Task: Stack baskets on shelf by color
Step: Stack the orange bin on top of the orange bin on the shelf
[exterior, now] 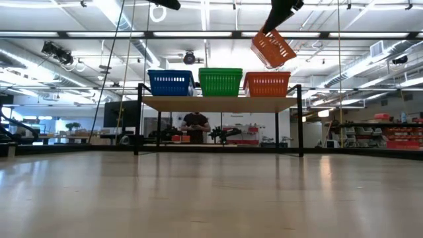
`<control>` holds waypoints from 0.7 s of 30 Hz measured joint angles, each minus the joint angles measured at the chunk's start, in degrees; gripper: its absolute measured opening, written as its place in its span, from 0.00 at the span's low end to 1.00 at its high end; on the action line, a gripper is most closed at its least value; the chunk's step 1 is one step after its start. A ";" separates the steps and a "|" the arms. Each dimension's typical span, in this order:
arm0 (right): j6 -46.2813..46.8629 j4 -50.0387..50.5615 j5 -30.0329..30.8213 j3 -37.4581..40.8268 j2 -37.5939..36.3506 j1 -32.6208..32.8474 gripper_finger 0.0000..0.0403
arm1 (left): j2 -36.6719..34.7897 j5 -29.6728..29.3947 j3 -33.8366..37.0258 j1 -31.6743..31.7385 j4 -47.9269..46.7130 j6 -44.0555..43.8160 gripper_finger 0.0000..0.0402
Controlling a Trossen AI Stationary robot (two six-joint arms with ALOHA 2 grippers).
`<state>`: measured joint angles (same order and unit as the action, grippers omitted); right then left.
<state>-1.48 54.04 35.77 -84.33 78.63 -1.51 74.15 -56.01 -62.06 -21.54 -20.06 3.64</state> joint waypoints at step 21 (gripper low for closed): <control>-5.68 -3.33 -7.28 0.00 0.04 -7.52 0.04 | -1.58 6.89 -0.02 1.24 -5.43 -1.70 0.38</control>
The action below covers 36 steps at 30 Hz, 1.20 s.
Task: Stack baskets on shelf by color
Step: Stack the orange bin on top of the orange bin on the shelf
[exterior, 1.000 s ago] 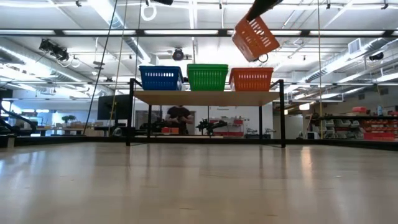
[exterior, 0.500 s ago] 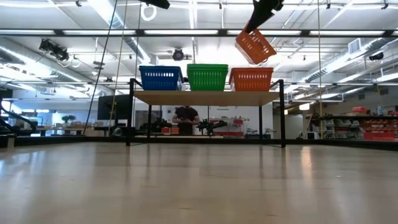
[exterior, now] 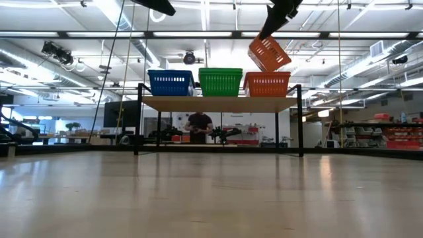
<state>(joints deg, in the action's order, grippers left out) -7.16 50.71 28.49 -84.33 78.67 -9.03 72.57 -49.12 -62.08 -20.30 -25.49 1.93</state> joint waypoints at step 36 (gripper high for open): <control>-2.49 5.08 -9.18 0.00 0.00 -4.99 0.14 | 0.03 6.38 1.38 0.63 1.46 -1.31 0.37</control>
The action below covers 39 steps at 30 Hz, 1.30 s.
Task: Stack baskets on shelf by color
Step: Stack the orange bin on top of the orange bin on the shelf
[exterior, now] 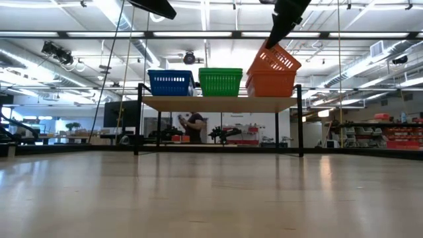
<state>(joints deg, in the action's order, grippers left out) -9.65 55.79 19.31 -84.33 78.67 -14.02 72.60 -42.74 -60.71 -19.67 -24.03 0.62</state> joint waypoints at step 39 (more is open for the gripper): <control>4.36 7.36 -0.25 4.71 0.98 -0.83 0.29 | -0.01 0.01 0.02 -0.47 -0.63 -0.44 0.37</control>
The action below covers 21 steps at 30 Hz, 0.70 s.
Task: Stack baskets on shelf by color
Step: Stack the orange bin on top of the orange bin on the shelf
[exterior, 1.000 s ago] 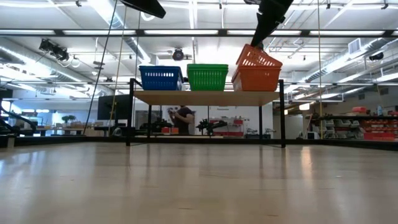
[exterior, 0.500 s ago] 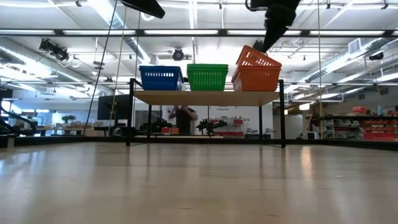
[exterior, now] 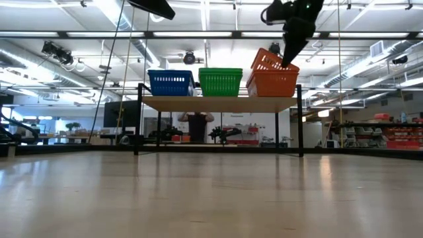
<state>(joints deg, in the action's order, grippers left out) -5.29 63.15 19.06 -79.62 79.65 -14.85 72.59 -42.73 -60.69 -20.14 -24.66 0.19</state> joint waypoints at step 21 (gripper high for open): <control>-7.80 -3.97 -0.42 0.12 -0.06 0.24 0.05 | 0.01 -0.01 0.00 0.03 -0.03 0.31 0.36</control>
<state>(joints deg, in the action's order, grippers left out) -13.09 59.18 18.64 -79.50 79.59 -14.61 72.59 -42.74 -60.69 -20.11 -24.69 0.49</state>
